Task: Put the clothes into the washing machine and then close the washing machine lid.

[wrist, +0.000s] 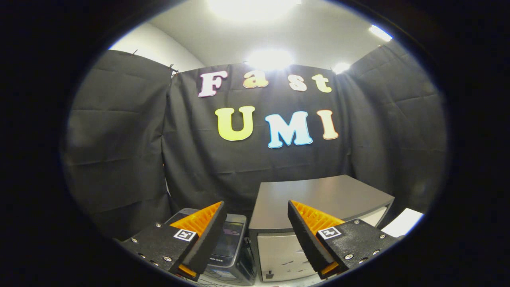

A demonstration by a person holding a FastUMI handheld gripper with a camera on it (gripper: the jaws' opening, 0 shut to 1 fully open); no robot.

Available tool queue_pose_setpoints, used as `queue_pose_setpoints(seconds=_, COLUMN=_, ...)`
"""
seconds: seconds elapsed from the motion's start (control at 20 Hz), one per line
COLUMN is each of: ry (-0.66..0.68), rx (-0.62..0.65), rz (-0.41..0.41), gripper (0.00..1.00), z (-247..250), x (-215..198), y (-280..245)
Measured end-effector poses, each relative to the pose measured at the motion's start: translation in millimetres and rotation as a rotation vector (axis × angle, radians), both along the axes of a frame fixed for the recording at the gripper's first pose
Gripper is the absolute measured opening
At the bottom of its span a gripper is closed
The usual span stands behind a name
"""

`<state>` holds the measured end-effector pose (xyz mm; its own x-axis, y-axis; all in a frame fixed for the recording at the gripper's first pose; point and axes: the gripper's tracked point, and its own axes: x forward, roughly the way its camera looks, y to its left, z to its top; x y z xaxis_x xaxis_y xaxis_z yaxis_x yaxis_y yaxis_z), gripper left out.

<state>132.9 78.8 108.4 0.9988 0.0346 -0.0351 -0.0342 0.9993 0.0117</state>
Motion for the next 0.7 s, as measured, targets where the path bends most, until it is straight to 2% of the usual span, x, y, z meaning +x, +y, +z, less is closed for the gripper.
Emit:
queue_pose_setpoints(seconds=0.4, ry=-0.007, rx=-0.002, rz=-0.062, gripper=0.95, z=-7, x=-34, y=-67)
queue_pose_setpoints(seconds=0.7, ry=-0.012, rx=-0.009, rz=-0.083, gripper=0.95, z=-19, x=-55, y=-97)
